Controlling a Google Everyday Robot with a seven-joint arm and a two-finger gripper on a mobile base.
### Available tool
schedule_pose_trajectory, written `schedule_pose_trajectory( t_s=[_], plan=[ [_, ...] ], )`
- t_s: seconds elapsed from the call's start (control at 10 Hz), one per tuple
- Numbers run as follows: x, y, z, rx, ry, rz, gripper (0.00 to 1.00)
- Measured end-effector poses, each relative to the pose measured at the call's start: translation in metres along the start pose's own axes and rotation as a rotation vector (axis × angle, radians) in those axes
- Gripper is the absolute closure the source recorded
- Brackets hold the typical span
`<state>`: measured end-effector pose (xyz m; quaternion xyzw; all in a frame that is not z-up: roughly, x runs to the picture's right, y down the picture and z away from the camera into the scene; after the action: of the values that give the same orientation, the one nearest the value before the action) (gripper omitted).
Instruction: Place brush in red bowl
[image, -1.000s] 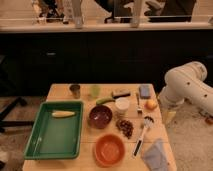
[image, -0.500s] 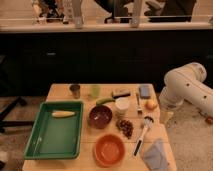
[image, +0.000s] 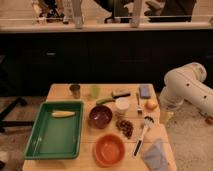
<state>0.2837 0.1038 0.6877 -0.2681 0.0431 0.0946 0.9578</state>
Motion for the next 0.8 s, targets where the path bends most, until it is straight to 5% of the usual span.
schedule_pose_trajectory(
  t_s=[0.5,0.8],
  plan=[
    [-0.001,0.004,0.002,-0.008,-0.028,-0.045,0.2],
    [-0.007,0.014,0.022,-0.067,-0.079,-0.3,0.2]
  ],
)
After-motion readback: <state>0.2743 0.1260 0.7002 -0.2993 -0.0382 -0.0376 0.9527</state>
